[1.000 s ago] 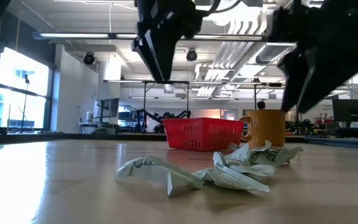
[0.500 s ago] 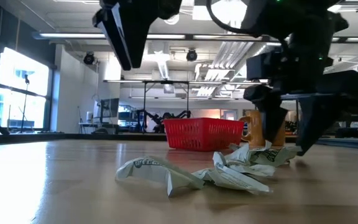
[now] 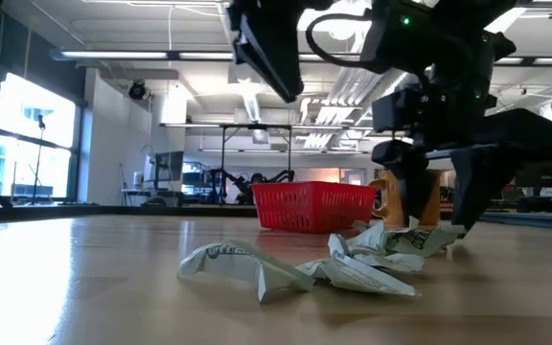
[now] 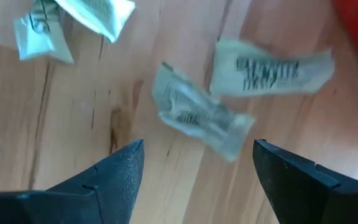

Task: Pick and place items into bin
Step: Put the white stevia packet into the red bin

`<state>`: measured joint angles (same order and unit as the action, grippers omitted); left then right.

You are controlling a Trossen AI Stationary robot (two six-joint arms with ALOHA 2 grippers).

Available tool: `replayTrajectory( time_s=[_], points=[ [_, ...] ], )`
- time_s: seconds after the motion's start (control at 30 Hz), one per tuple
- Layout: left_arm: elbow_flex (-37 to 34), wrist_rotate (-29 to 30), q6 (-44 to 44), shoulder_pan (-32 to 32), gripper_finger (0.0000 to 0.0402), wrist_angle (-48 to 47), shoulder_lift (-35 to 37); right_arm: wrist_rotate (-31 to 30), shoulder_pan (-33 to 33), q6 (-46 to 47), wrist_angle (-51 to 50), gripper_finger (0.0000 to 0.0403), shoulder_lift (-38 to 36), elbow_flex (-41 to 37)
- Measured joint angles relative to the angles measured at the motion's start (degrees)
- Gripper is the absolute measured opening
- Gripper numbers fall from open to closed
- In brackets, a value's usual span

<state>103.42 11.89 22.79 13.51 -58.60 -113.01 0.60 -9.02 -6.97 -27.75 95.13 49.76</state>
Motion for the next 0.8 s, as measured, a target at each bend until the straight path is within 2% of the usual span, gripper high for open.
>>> replayTrajectory(
  time_s=[0.1, 0.17, 0.23, 0.3, 0.4, 0.47, 0.57, 0.67, 0.8],
  points=[
    [-1.37, -1.93, -5.39, -2.93, 0.0095, 3.39, 1.18, -0.06, -0.02, 3.97, -2.89, 0.0291, 0.0, 0.0],
    [-6.08, -4.52, -7.78, -4.58, 0.007, 10.99, 4.01, -0.08, -0.19, 7.47, -5.13, 0.0291, 0.0, 0.0],
    [-13.84, -8.66, -8.16, -6.15, 0.0046, 20.65, 7.9, -0.18, -0.65, 11.2, -7.42, 0.0291, 0.0, 0.0],
    [-23.09, -10.27, -5.7, -7.43, 0.0028, 29.91, 12.84, -0.45, -1.58, 13.49, -8.64, 0.0291, 0.0, 0.0],
    [-34.62, -11.34, -0.45, -8.52, 0.0023, 36.71, 22.57, -0.54, -3.44, 14.45, -8.71, 0.0291, 0.0, 0.15],
    [-39.99, -10.71, 0.55, -8.38, 0.0034, 38.45, 29.8, -0.77, -4.67, 13.18, -7.14, 0.0291, -0.07, 0.78],
    [-46.14, -9.75, 1.21, -7.7, 0.0078, 38.08, 38.39, -2.5, -5.82, 8.39, -3.03, 0.0291, -0.15, 1.51],
    [-50.66, -9.6, 3.64, -7.35, 0.0123, 37.12, 44.93, -3.28, -5.16, 2.9, 1.72, 0.0291, -0.15, 1.53],
    [-53.68, -9.65, 9.0, -5.51, 0.0159, 32.3, 51.06, -3.28, -2.62, 0.44, 3.49, 0.0291, -0.14, 1.51]
  ],
)
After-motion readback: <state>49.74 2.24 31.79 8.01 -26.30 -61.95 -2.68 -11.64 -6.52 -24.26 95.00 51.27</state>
